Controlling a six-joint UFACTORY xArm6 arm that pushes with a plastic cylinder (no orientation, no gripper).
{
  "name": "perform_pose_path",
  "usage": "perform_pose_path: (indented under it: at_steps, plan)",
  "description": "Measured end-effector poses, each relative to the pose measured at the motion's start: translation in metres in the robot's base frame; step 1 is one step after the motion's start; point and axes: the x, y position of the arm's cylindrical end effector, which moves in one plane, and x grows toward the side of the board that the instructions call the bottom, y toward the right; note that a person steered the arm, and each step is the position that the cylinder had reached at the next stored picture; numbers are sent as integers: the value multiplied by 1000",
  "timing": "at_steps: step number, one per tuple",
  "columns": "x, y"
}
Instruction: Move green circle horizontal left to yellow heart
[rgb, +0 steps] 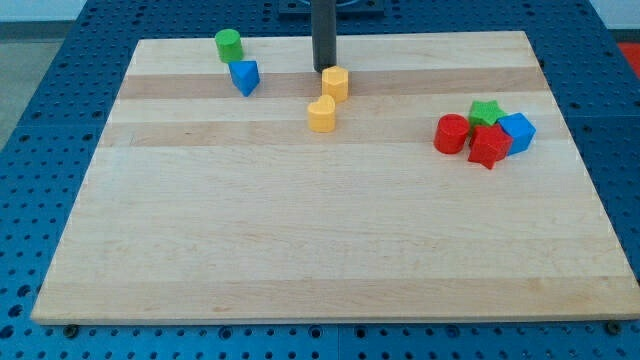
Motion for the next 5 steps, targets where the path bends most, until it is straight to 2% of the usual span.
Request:
perform_pose_path:
  at_steps: [1, 5]
  plan:
    - [-44, -21]
    - [-54, -110]
